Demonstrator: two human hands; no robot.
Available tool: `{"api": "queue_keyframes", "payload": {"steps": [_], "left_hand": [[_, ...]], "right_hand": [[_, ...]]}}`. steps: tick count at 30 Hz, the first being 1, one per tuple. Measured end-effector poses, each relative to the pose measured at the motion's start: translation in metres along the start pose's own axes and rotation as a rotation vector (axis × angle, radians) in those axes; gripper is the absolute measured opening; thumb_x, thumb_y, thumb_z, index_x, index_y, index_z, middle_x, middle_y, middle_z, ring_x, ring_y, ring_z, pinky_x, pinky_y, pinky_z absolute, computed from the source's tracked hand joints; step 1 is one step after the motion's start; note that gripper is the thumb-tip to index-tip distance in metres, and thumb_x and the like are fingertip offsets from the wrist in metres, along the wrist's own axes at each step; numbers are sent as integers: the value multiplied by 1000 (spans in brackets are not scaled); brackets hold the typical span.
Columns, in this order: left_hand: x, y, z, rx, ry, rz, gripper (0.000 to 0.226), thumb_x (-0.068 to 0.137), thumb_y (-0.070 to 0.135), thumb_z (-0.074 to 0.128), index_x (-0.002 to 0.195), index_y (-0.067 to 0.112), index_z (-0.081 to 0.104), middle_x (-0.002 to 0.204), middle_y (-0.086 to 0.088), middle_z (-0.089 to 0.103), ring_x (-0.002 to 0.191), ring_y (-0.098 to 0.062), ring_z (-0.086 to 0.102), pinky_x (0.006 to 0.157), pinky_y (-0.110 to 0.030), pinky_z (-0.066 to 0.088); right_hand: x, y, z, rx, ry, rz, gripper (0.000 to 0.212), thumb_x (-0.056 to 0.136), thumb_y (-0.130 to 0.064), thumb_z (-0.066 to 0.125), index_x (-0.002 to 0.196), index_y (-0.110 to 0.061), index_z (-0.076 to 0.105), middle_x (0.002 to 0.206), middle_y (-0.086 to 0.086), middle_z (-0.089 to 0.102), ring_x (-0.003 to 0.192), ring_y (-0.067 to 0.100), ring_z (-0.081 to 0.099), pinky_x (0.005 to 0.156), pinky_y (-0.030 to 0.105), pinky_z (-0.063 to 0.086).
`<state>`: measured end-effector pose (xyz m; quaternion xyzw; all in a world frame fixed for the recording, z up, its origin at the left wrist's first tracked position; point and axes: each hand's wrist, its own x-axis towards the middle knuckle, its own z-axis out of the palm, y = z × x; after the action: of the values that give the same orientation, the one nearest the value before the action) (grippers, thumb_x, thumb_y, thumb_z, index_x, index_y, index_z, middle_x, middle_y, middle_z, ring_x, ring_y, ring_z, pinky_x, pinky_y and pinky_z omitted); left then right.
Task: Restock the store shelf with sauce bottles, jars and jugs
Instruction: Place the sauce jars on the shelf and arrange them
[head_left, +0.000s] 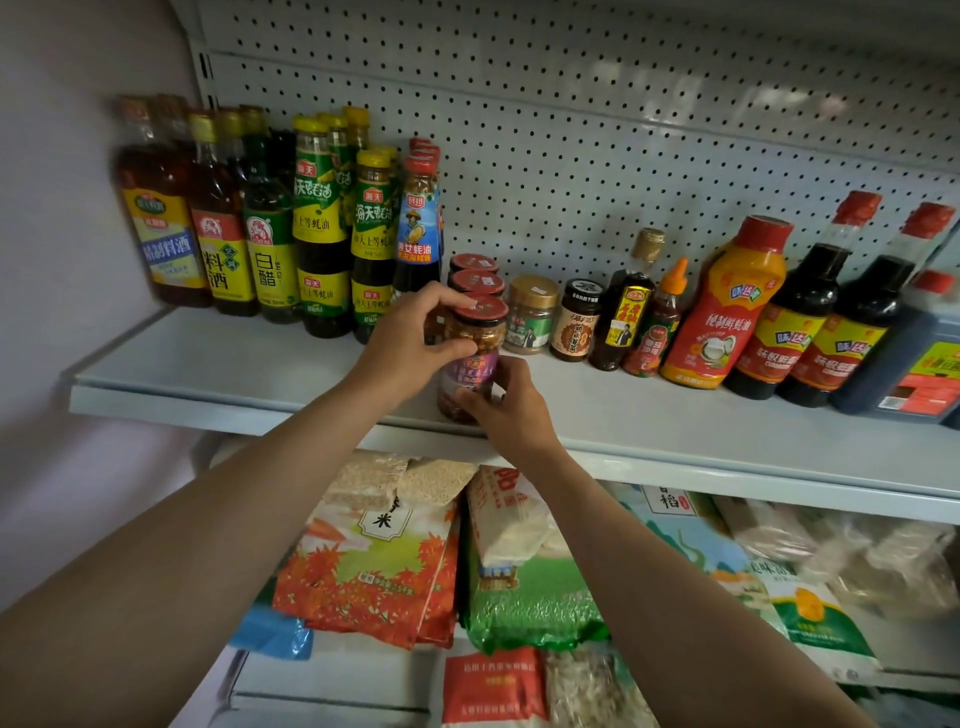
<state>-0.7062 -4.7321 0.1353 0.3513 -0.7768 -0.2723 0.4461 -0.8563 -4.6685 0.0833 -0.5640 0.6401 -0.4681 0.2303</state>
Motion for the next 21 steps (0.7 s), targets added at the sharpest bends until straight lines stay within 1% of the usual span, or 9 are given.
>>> {"api": "queue_keyframes", "payload": {"steps": [2, 4, 8, 11, 15, 19, 21], "left_hand": [[3, -4, -1, 7, -4, -3, 45, 78, 24, 81, 114, 37, 58, 123, 1, 60, 114, -16, 59, 98, -45, 50], [6, -7, 0, 17, 1, -8, 45, 78, 25, 81, 114, 39, 58, 122, 0, 59, 115, -16, 58, 97, -46, 50], [13, -12, 2, 25, 21, -4, 45, 79, 24, 81, 116, 35, 58, 121, -1, 58, 114, -17, 57, 97, -46, 50], [17, -13, 3, 37, 41, -13, 44, 79, 24, 80, 117, 32, 59, 121, -1, 58, 113, -17, 57, 98, -44, 49], [23, -14, 5, 61, 56, -18, 43, 81, 23, 79, 118, 32, 59, 121, -1, 55, 110, -16, 55, 96, -38, 49], [31, -15, 9, 112, 90, -8, 43, 82, 20, 78, 121, 27, 60, 116, -1, 47, 108, -15, 50, 92, -27, 43], [35, -17, 11, 146, 109, 5, 43, 83, 20, 77, 122, 27, 60, 113, -2, 43, 104, -15, 50, 90, -25, 43]], "right_hand": [[3, -1, 1, 16, -10, 5, 58, 89, -34, 75, 132, -13, 44, 128, -2, 59, 110, 12, 56, 91, 27, 46], [6, 0, 1, 26, -27, 11, 57, 90, -33, 74, 133, -13, 42, 125, -5, 57, 107, 9, 53, 89, 24, 44], [15, -2, 3, 43, -53, 16, 57, 92, -29, 72, 136, -12, 40, 120, -6, 53, 106, 10, 53, 90, 26, 45], [24, 0, 6, 49, -46, 4, 58, 91, -26, 73, 137, -11, 40, 126, -1, 57, 112, 15, 55, 96, 31, 47], [36, 2, 7, 50, -60, 8, 60, 92, -23, 72, 140, -10, 38, 137, 7, 56, 116, 14, 54, 96, 28, 45], [50, 3, 7, 44, -78, 27, 60, 94, -23, 69, 142, -10, 35, 141, 8, 54, 126, 22, 54, 94, 26, 43], [55, 4, 8, 36, -78, 31, 60, 95, -24, 68, 142, -10, 35, 142, 9, 54, 127, 22, 53, 92, 25, 42]]}}
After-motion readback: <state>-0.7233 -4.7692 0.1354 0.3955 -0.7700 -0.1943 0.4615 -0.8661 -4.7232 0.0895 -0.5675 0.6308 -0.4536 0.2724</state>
